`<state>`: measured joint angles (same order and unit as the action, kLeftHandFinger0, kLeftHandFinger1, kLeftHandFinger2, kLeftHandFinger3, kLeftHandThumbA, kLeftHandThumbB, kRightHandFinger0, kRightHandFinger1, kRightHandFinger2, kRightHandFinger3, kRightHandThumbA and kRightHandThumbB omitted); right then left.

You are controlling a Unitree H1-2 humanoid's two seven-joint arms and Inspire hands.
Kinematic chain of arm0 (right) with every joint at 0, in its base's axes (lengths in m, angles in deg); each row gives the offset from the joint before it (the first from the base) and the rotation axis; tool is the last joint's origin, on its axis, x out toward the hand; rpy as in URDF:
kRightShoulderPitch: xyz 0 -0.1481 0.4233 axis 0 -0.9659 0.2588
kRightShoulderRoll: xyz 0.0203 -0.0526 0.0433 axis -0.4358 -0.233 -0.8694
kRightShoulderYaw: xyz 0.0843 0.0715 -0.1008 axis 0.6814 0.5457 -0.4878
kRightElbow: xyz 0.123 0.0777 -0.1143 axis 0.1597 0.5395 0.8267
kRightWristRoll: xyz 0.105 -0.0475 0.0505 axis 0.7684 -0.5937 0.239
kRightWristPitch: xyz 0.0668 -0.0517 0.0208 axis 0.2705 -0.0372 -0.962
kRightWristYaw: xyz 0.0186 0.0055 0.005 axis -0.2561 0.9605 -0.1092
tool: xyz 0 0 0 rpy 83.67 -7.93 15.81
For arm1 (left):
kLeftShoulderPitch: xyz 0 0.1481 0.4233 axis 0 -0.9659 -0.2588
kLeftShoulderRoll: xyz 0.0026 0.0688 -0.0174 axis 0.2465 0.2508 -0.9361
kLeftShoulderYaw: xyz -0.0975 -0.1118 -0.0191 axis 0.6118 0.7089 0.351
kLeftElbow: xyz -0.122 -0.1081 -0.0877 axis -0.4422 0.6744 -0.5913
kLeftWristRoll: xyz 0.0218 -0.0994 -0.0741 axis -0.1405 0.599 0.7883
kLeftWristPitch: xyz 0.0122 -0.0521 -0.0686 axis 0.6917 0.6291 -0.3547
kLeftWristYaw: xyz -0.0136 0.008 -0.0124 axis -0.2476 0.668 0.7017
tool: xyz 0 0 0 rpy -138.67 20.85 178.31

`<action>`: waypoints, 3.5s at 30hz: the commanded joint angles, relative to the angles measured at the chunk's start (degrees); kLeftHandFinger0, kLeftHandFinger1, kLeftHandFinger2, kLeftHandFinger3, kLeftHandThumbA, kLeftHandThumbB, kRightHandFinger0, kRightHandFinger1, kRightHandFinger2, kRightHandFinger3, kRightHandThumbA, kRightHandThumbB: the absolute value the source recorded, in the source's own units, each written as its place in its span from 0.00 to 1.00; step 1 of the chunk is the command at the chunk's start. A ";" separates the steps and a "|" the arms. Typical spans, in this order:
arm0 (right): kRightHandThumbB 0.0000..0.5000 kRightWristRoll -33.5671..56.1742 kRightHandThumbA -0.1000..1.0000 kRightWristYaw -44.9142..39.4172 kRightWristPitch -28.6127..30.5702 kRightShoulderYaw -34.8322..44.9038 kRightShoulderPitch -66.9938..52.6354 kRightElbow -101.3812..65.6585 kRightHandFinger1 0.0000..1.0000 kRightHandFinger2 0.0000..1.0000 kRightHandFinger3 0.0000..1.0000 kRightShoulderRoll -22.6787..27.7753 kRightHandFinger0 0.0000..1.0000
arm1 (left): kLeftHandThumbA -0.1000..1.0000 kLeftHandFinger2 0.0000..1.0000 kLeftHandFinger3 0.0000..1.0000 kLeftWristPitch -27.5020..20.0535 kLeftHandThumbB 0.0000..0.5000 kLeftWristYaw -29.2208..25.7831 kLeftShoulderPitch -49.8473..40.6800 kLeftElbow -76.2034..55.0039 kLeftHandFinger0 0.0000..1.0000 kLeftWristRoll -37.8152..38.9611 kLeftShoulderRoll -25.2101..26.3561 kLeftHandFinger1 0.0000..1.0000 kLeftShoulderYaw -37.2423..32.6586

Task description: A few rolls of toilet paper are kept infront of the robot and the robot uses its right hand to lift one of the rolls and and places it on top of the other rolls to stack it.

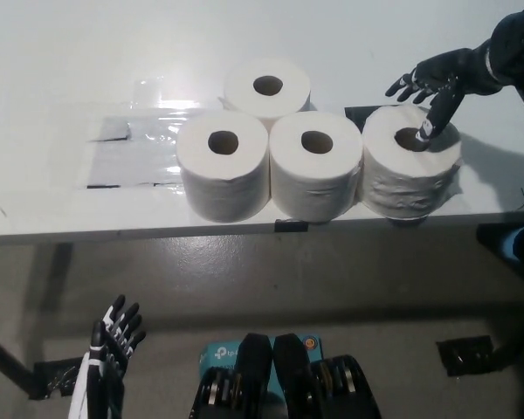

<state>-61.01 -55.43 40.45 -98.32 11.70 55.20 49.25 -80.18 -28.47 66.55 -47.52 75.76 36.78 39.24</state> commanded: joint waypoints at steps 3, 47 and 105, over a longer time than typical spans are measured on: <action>0.65 -0.73 0.83 2.02 3.26 1.48 3.20 1.00 1.00 1.00 1.00 0.48 1.00 | 1.00 1.00 1.00 -2.17 0.00 0.62 0.12 -1.79 1.00 0.15 0.45 1.00 -0.04; 0.22 -18.01 0.49 35.15 13.64 -9.35 -1.24 9.91 0.06 0.21 0.56 -3.87 0.00 | 1.00 1.00 1.00 -1.96 0.00 1.11 -0.15 -2.38 1.00 0.51 0.53 1.00 -0.17; 0.26 -17.29 0.48 32.91 13.98 3.36 4.50 -20.07 0.14 0.40 0.18 -2.41 0.00 | 1.00 1.00 1.00 -1.92 0.00 0.83 -0.43 -2.10 1.00 0.28 1.19 1.00 -0.02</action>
<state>-77.58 -19.53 54.68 -95.12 12.14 37.79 46.67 -80.52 -28.07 66.46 -47.62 75.94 37.70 39.19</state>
